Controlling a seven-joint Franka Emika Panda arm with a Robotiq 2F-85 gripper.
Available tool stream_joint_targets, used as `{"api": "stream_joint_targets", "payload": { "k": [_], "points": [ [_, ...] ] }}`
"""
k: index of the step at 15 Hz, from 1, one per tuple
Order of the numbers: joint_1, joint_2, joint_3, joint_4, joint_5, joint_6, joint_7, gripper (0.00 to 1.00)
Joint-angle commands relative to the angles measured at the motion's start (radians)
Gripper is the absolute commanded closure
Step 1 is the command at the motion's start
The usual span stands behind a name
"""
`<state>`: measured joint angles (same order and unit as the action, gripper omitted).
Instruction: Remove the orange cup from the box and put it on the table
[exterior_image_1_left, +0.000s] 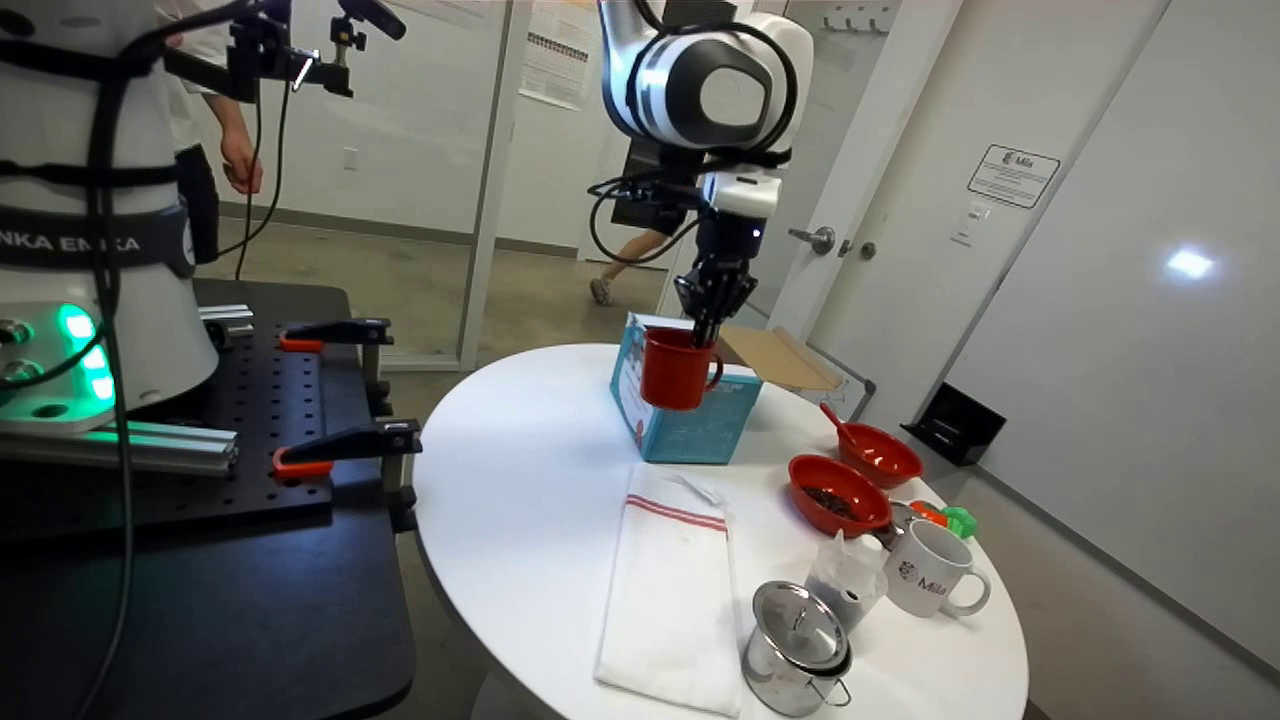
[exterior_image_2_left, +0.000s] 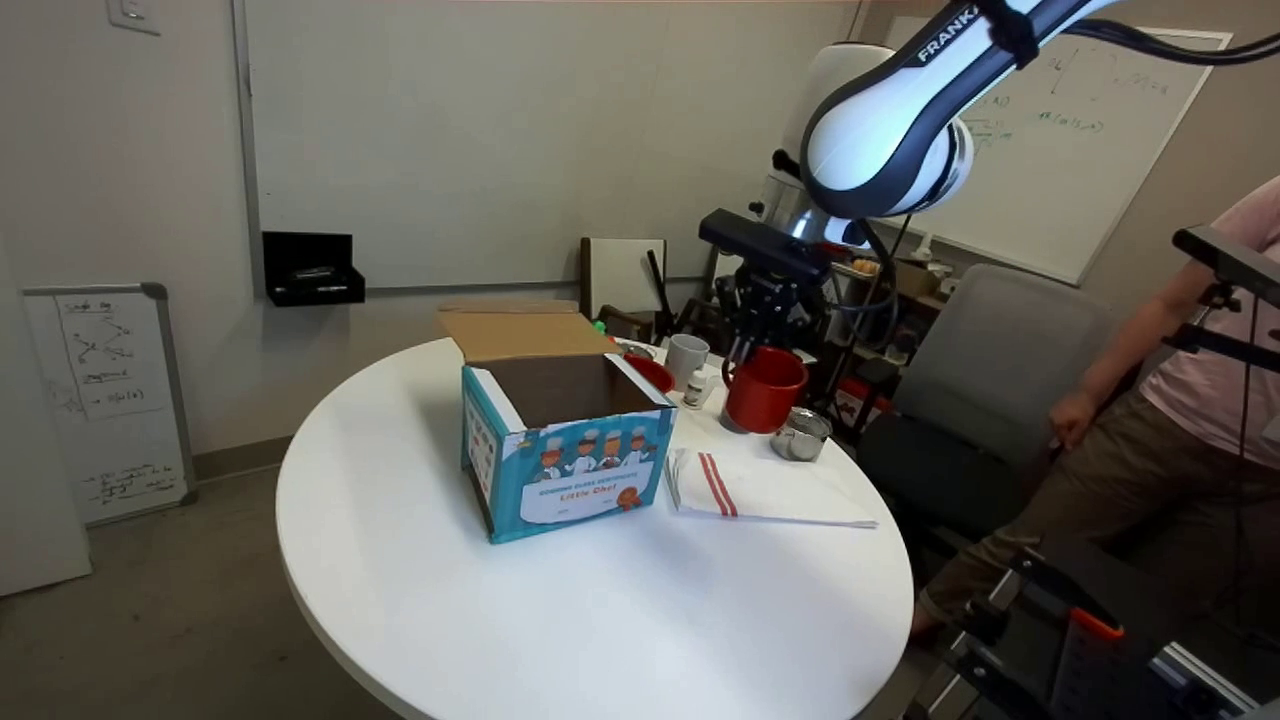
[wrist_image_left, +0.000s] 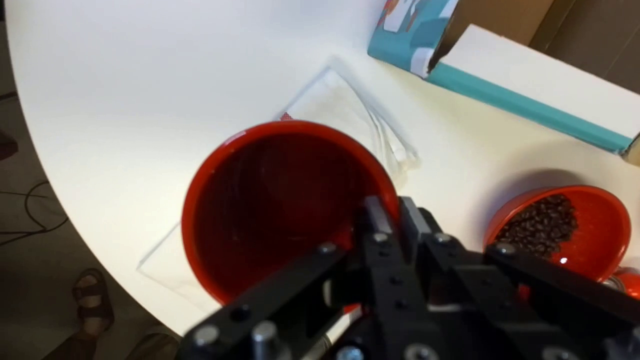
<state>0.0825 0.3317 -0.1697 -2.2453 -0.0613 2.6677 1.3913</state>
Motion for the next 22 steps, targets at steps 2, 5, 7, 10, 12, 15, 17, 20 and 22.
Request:
{"api": "stream_joint_targets", "payload": {
  "k": [2,5,7,10,12,15,17,20,22],
  "points": [
    [-0.025,0.127,-0.016,0.132,0.029,-0.011,-0.012,0.98],
    [-0.078,0.204,0.007,0.187,0.105,-0.011,-0.060,0.98],
    [-0.109,0.249,0.018,0.213,0.157,-0.009,-0.085,0.98],
    [-0.171,0.305,0.056,0.247,0.252,0.008,-0.152,0.98],
    [-0.206,0.346,0.080,0.276,0.314,0.011,-0.192,0.98],
    [-0.236,0.401,0.102,0.321,0.376,0.007,-0.245,0.98],
    [-0.243,0.434,0.107,0.350,0.400,0.003,-0.268,0.98],
    [-0.238,0.479,0.102,0.391,0.417,-0.003,-0.279,0.98],
    [-0.230,0.506,0.093,0.419,0.415,-0.014,-0.269,0.98]
  ]
}}
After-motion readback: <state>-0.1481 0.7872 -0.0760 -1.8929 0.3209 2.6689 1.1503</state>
